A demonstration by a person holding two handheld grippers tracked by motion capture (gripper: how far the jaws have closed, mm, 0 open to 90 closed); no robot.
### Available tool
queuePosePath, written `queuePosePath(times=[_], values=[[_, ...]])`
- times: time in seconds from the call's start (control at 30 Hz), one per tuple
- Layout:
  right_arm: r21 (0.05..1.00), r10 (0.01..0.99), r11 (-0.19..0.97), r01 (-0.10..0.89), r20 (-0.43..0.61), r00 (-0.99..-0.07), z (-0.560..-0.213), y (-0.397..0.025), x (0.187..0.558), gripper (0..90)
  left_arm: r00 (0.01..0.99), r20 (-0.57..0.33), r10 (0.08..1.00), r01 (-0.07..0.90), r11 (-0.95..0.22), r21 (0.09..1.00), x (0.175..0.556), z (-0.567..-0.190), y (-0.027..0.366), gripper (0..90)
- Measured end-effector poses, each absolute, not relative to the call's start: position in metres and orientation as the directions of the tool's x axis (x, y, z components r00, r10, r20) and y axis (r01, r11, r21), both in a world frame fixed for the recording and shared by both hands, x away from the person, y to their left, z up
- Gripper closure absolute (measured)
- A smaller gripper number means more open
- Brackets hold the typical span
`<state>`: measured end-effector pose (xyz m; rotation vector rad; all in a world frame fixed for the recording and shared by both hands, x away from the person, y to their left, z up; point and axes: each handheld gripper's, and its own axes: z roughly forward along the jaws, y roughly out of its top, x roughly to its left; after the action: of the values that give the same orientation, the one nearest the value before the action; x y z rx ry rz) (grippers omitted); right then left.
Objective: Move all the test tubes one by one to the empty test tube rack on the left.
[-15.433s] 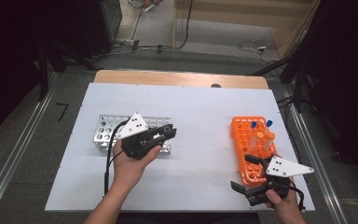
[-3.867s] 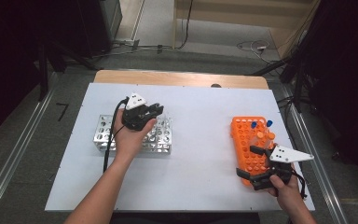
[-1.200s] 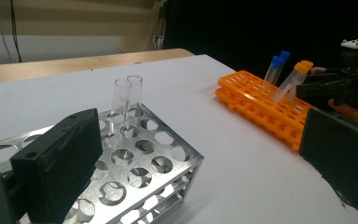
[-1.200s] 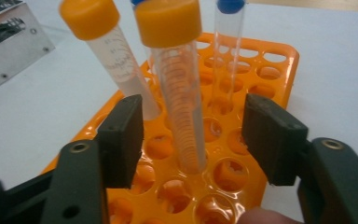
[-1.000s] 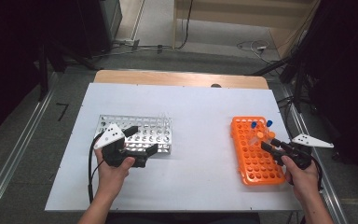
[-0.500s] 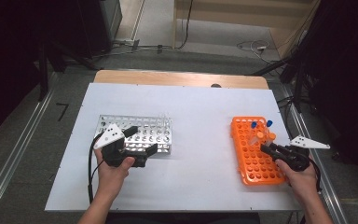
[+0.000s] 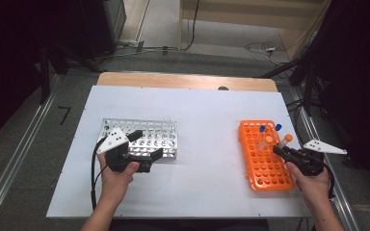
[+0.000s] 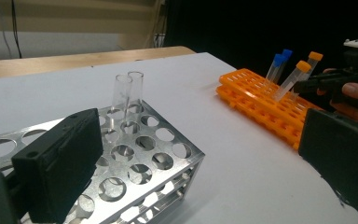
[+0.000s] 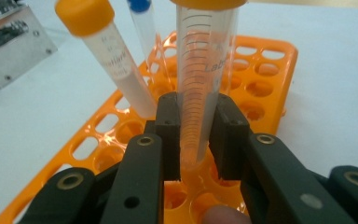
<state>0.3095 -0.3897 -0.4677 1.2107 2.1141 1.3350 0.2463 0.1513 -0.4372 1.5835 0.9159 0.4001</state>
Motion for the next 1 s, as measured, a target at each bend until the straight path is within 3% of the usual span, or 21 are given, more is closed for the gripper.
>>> queuePosePath(times=[1.0], values=[[0.892,0.721,0.202,0.404,0.143,-0.678,-0.435,-0.344,0.281,72.4,0.646,-0.223,0.730,0.324,0.003,0.946,0.244,-0.436,0.145,0.0]])
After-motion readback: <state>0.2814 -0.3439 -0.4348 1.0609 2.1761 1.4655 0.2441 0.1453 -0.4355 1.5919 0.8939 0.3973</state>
